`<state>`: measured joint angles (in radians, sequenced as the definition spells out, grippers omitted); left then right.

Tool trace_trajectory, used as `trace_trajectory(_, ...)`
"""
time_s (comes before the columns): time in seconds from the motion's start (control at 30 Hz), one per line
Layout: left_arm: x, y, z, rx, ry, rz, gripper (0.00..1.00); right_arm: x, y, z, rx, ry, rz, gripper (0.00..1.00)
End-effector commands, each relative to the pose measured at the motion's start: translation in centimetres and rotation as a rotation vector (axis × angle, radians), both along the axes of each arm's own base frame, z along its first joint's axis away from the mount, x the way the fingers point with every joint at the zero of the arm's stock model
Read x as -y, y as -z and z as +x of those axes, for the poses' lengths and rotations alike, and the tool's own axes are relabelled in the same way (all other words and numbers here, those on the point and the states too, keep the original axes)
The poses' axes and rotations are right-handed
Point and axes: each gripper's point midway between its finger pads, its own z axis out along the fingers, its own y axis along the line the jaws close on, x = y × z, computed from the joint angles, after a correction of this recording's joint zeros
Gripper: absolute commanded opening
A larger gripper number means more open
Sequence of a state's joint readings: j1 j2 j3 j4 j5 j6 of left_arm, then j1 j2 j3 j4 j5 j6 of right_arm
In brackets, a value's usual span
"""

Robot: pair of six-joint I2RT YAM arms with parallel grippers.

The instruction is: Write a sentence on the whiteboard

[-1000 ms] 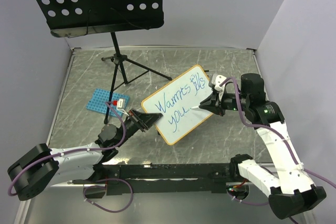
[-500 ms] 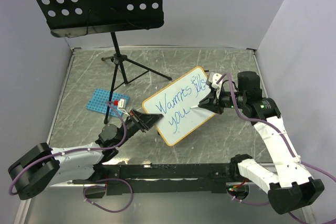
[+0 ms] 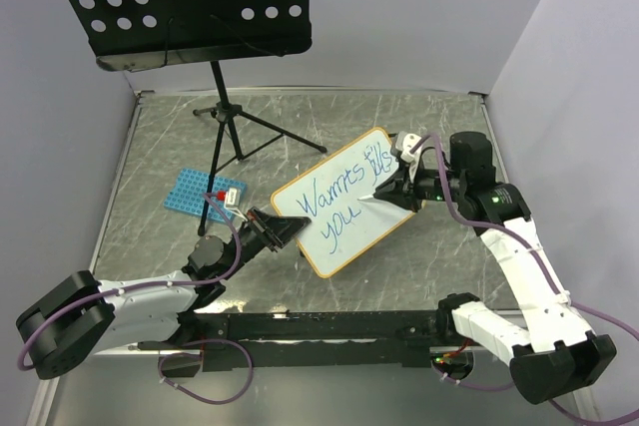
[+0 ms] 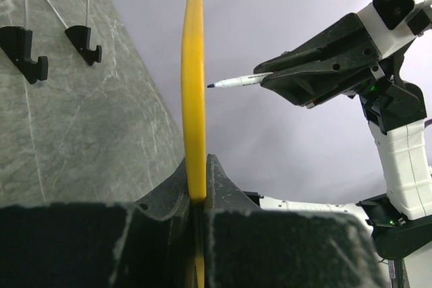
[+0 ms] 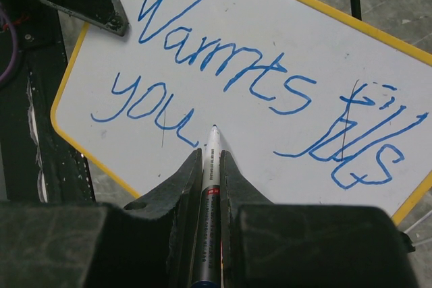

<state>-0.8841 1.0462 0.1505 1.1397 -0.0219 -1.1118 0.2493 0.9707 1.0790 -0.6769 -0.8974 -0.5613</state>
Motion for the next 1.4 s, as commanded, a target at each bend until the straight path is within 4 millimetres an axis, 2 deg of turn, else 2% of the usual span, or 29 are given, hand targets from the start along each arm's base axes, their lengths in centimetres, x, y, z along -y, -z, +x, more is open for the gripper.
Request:
trace_trajectory(0.0, -0.7, -6.4, -0.9, 0.137, 0.017, -0.182, 0.01, -0.7, -1.8, 1.1, 0.064, 0.006, 0.026, 0.00)
trace_trajectory(0.3, -0.6, -6.7, -0.8, 0.139, 0.017, -0.190, 0.01, -0.5, -0.3, 1.5, 0.036, 0.021, -0.012, 0.00)
trace_trajectory(1.0, -0.7, -6.9, -0.6, 0.148, 0.009, -0.186, 0.01, 0.7, 2.9, -1.8, -0.017, -0.022, -0.083, 0.00)
trace_trajectory(1.17, -0.6, -6.8, -0.6, 0.144, 0.010, -0.186, 0.01, 0.5, 2.4, -1.6, -0.010, -0.022, -0.071, 0.00)
trace_trajectory(1.37, -0.7, -6.8, -0.6, 0.139, 0.013, -0.192, 0.01, 0.0, 0.7, 0.0, 0.024, 0.001, -0.037, 0.00)
